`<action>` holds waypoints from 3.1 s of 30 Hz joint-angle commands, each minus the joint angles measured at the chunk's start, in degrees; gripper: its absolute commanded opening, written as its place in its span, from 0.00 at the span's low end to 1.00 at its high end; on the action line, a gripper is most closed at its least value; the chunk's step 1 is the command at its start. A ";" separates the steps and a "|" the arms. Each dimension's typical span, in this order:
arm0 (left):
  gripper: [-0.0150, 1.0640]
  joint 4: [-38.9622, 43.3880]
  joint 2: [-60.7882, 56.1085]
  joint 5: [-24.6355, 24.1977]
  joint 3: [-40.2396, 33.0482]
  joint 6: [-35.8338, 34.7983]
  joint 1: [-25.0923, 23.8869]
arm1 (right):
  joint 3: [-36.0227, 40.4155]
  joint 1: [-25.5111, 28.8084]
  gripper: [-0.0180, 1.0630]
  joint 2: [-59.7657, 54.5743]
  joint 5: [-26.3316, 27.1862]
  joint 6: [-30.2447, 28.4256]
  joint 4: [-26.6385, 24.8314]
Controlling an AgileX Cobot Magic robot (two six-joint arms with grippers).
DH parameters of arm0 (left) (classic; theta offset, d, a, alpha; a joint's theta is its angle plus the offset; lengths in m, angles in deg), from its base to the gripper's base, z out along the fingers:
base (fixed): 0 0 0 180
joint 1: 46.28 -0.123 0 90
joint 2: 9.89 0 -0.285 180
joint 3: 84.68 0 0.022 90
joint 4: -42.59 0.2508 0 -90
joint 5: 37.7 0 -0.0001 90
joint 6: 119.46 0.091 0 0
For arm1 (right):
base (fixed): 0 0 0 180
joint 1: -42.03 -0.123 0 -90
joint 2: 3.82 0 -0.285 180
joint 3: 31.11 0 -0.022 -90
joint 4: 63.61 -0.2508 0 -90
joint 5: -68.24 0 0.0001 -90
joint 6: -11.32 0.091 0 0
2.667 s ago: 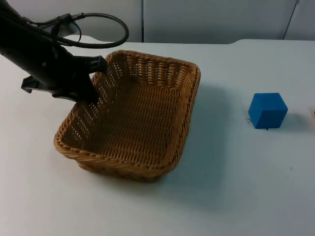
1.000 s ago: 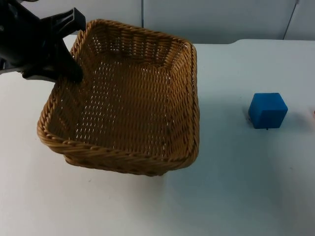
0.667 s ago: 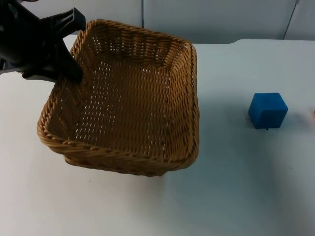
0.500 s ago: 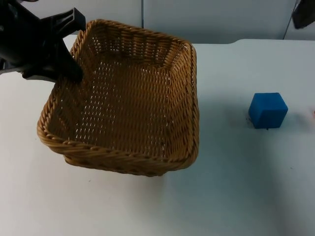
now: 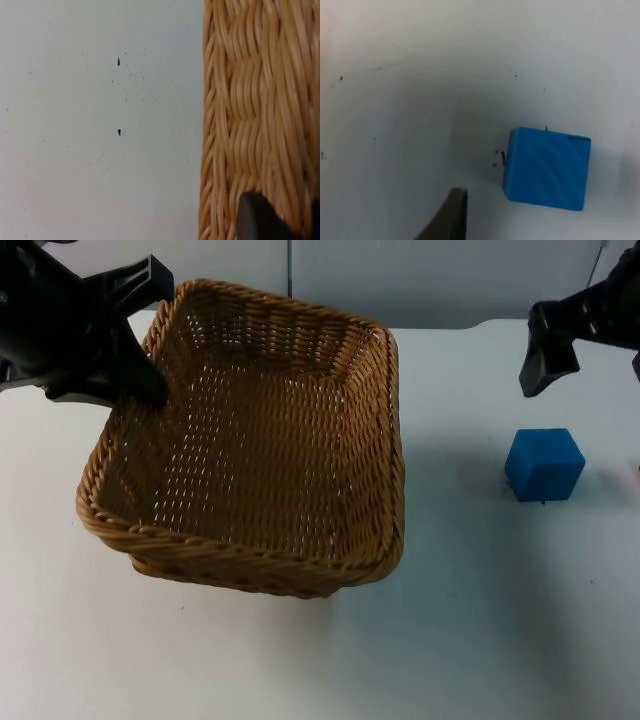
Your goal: Pick up the basket with the left hand and place the blue cube into the basket with the right hand.
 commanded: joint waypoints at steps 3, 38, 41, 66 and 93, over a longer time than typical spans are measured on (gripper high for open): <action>0.01 -1.78 -0.83 0.11 -0.14 -0.58 0.31 | -0.59 -0.29 0.94 -2.36 1.48 0.54 0.48; 0.01 -2.08 -0.83 0.69 -0.14 -1.00 0.31 | -4.58 -0.29 0.47 -18.07 10.10 10.58 1.06; 0.01 -2.08 -0.83 0.69 -0.14 -1.00 0.31 | -4.58 -0.29 0.34 -18.07 10.10 10.58 1.34; 0.01 -3.22 -0.83 0.69 -0.14 -1.00 0.31 | -4.58 -11.26 0.01 11.89 7.36 5.88 1.96; 0.01 -4.99 -0.83 0.58 -0.14 -1.00 0.31 | -4.58 -28.64 0.01 -5.84 25.89 6.05 2.19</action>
